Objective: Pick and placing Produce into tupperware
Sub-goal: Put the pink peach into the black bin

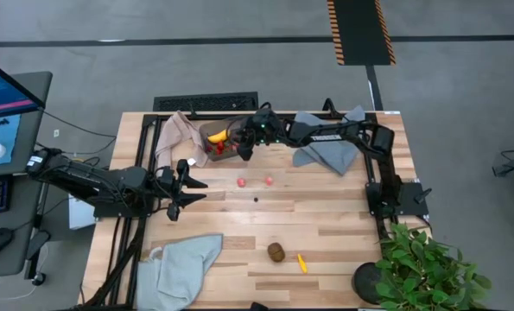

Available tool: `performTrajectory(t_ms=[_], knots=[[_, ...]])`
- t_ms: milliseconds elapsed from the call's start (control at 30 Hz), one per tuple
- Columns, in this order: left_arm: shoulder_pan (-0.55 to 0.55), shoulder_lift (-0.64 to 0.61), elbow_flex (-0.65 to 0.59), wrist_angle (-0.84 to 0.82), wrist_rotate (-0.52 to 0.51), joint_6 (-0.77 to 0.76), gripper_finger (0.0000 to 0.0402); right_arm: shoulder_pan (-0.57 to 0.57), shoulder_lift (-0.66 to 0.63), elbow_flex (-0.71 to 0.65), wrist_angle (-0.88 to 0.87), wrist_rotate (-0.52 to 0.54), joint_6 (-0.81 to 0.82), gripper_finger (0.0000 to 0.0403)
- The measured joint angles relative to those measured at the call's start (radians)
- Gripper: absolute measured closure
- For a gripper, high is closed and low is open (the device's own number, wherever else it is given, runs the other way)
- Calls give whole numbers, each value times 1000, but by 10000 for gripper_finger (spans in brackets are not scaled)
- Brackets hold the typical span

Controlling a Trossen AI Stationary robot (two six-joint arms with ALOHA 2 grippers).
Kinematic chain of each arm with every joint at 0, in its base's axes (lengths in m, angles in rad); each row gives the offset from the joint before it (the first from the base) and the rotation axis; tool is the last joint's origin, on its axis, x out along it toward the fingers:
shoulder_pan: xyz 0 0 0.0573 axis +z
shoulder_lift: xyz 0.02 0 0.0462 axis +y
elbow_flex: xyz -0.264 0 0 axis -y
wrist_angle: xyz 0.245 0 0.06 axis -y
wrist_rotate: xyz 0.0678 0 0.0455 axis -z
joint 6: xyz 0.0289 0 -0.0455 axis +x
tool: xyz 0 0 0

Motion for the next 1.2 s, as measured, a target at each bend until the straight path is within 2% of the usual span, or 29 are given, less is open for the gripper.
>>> performTrajectory(t_ms=[267,400,767,1200], knots=[[0,0,0,0,0,0,262,1,-2,0,-9,4,-1,189],[0,0,0,-5,0,0,262,9,-26,-2,-54,3,-3,174],[-1,0,0,-16,-12,4,262,79,-172,-1,-312,-1,-54,183],[0,0,0,-21,-31,4,262,186,-183,-14,-586,52,-23,191]])
